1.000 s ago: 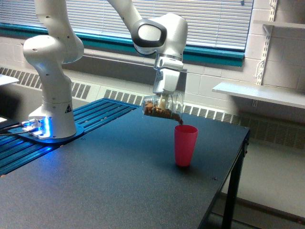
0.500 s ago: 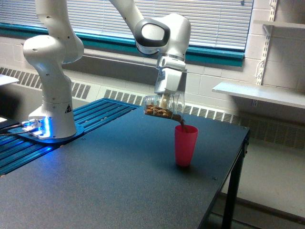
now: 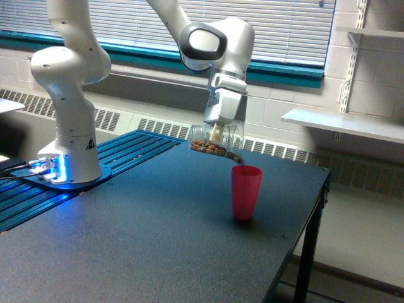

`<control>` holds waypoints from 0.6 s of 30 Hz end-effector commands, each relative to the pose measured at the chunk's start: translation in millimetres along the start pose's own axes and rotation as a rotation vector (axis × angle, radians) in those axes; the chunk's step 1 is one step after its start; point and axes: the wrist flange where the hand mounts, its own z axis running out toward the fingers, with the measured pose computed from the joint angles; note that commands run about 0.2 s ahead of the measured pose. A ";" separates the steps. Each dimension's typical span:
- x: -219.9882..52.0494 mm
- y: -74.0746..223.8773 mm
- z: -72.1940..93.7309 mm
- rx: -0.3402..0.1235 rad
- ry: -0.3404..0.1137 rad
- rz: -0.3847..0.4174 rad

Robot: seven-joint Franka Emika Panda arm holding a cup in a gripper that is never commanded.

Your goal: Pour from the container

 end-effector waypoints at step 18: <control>4.2 4.0 -21.4 -0.050 -0.023 -0.066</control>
